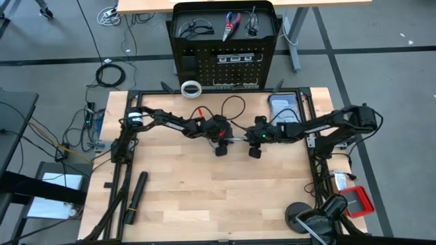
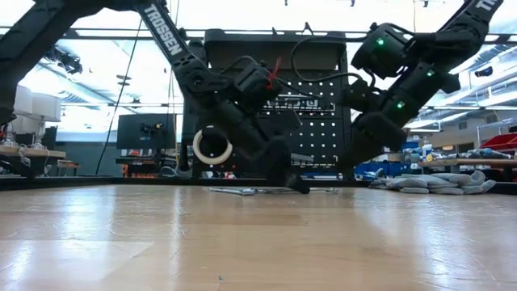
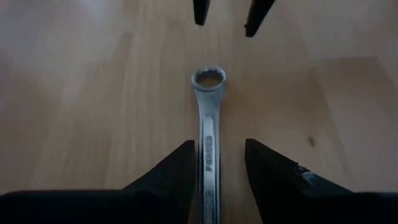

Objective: Hang tools onto peg board
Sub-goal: Hang the right silver wrench on the black pegboard

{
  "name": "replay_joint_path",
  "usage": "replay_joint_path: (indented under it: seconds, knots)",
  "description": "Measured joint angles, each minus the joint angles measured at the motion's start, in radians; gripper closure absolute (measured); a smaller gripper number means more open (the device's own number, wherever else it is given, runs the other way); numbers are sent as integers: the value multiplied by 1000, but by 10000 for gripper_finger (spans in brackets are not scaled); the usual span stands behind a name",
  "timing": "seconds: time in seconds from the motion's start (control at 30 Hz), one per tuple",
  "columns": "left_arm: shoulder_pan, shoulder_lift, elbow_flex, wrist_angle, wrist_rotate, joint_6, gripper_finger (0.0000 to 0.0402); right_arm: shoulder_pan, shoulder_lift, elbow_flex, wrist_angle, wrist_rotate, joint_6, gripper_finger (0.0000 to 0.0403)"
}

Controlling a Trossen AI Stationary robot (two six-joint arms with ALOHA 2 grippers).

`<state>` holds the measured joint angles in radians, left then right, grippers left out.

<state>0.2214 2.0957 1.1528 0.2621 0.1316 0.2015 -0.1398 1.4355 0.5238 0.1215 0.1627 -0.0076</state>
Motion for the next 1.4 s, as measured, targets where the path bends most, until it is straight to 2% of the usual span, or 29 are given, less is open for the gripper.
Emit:
replay_joint_path:
  seconds: [0.17, 0.23, 0.3, 0.4, 0.43, 0.57, 0.7, 0.9, 1.03, 1.23, 1.4]
  knots:
    - [0, 50, 53, 10, -19, 4, 257, 8, -16, -19, 13, 0, 16, 285]
    - [-1, 59, 59, 12, -28, 4, 270, 15, -16, -23, 15, 0, 15, 286]
    - [-1, 61, 60, 10, -29, 4, 299, 16, -12, -23, 24, -1, 9, 286]
    - [-2, 60, 61, -8, -31, 5, 369, 13, -12, -23, 38, -1, 4, 286]
    - [-2, 60, 61, -12, -34, 1, 380, 11, -12, -23, 47, 0, -2, 286]
    - [-1, 58, 64, -8, -43, 0, 382, 6, -11, -23, 87, 9, -19, 286]
    - [5, 24, 88, -79, -53, 4, 384, 12, -40, -23, 111, 79, -30, 286]
    - [46, -106, 94, -186, -39, 49, 399, 16, -130, -22, 106, 139, -14, 284]
    - [81, -160, 93, -252, -22, 58, 401, 12, -125, -22, 94, 89, 10, 284]
    - [88, -205, 93, -266, 40, 79, 401, 13, -54, -23, 123, -11, 45, 284]
    - [90, -249, 92, -196, 100, 77, 401, 13, 46, -22, 313, -45, 48, 283]
